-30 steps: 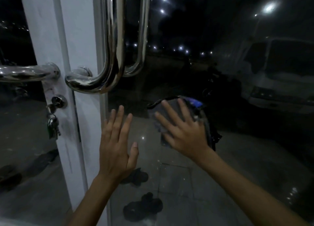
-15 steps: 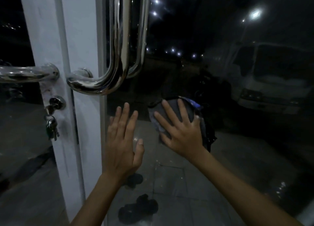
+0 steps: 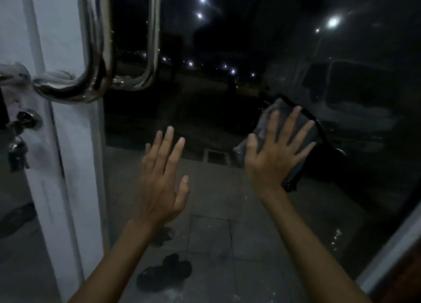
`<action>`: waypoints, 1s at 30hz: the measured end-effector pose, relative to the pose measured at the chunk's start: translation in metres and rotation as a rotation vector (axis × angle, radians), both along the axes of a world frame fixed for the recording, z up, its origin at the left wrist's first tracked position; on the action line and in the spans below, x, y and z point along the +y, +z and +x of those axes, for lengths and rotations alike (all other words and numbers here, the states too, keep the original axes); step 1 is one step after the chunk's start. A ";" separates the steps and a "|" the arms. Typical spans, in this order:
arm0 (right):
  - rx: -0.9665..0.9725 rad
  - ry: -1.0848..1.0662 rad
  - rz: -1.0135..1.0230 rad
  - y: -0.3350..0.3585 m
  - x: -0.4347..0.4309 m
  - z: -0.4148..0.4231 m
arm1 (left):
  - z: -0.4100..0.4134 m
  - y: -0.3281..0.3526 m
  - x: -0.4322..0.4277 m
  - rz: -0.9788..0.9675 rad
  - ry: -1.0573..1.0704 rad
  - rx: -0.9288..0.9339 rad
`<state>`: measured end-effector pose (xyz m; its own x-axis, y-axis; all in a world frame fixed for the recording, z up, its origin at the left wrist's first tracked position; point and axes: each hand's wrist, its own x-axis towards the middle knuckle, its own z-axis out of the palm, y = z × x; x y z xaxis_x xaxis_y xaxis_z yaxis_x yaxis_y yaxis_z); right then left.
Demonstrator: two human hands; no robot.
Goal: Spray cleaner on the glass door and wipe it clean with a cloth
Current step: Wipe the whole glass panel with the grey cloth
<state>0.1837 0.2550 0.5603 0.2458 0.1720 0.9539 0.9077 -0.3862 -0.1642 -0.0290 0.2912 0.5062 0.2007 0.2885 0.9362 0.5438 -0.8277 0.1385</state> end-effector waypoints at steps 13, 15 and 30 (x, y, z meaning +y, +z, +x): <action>-0.479 0.095 -0.168 -0.076 -0.052 0.115 | 0.094 -0.016 0.003 0.049 0.054 0.026; -0.370 0.073 -0.090 -0.058 -0.041 0.100 | 0.094 -0.016 0.007 0.074 0.071 0.031; -0.504 0.047 -0.267 -0.110 -0.055 0.108 | 0.103 -0.037 0.034 0.217 0.192 0.034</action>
